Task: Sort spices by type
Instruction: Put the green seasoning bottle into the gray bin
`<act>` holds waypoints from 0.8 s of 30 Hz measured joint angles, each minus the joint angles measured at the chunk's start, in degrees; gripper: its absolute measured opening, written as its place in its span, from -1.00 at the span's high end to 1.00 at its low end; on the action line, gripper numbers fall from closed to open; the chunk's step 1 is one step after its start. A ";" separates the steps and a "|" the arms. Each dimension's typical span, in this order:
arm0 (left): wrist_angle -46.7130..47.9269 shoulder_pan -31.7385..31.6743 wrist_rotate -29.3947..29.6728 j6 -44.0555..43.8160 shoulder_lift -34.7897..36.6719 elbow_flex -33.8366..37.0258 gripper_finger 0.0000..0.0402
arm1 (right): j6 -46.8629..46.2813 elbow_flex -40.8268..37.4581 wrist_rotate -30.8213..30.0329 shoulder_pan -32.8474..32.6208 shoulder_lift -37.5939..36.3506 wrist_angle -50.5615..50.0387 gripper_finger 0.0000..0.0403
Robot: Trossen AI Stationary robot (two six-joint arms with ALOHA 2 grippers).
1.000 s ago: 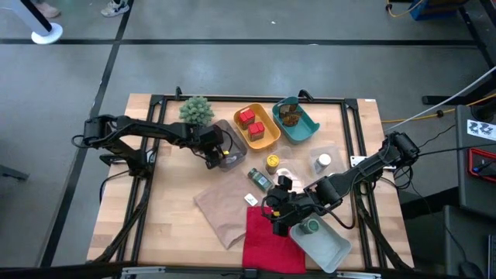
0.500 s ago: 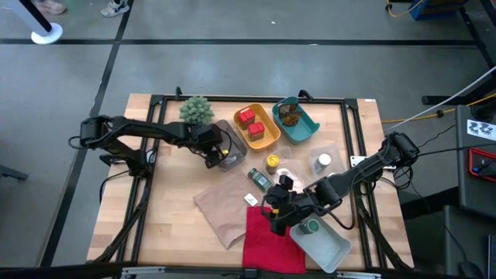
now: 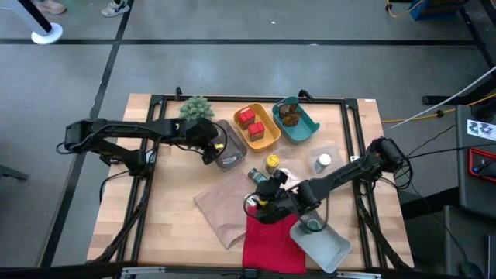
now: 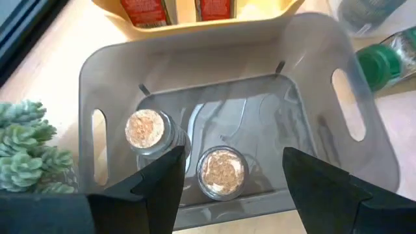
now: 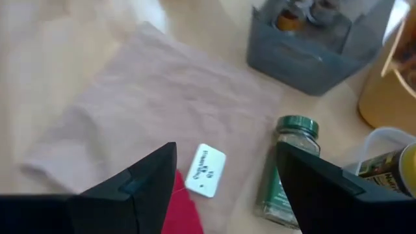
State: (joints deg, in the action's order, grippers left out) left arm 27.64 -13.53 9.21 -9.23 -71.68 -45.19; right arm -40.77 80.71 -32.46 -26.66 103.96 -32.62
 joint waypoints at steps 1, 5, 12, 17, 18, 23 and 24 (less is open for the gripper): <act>0.00 0.05 -0.01 0.00 0.40 0.00 -0.20 | -0.66 0.00 0.13 0.57 0.68 -0.02 -0.29; -0.04 0.05 0.00 0.00 1.82 0.00 -0.20 | -1.51 0.00 0.54 2.92 3.44 -0.03 -0.29; 0.04 0.78 0.01 0.00 1.95 0.00 -0.20 | -2.76 -0.01 0.44 7.25 5.90 -0.35 -0.29; 0.04 1.34 -0.02 0.20 1.96 0.00 -0.20 | -6.51 -0.02 1.26 9.95 5.92 -2.01 -0.29; 0.04 1.52 -0.02 0.20 1.94 0.00 -0.20 | -6.78 -0.02 1.41 10.22 5.92 -2.41 -0.29; 0.04 1.54 -0.02 0.20 1.94 0.00 -0.20 | -6.97 -0.02 2.03 10.62 5.92 -2.26 -0.29; 0.04 1.54 -0.02 0.20 1.95 0.00 -0.20 | -6.97 -0.02 2.03 10.56 5.92 -2.22 -0.29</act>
State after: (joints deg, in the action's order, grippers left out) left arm 27.68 -11.99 9.19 -9.04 -69.73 -45.19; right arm -47.75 80.68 -30.44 -16.10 109.89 -34.84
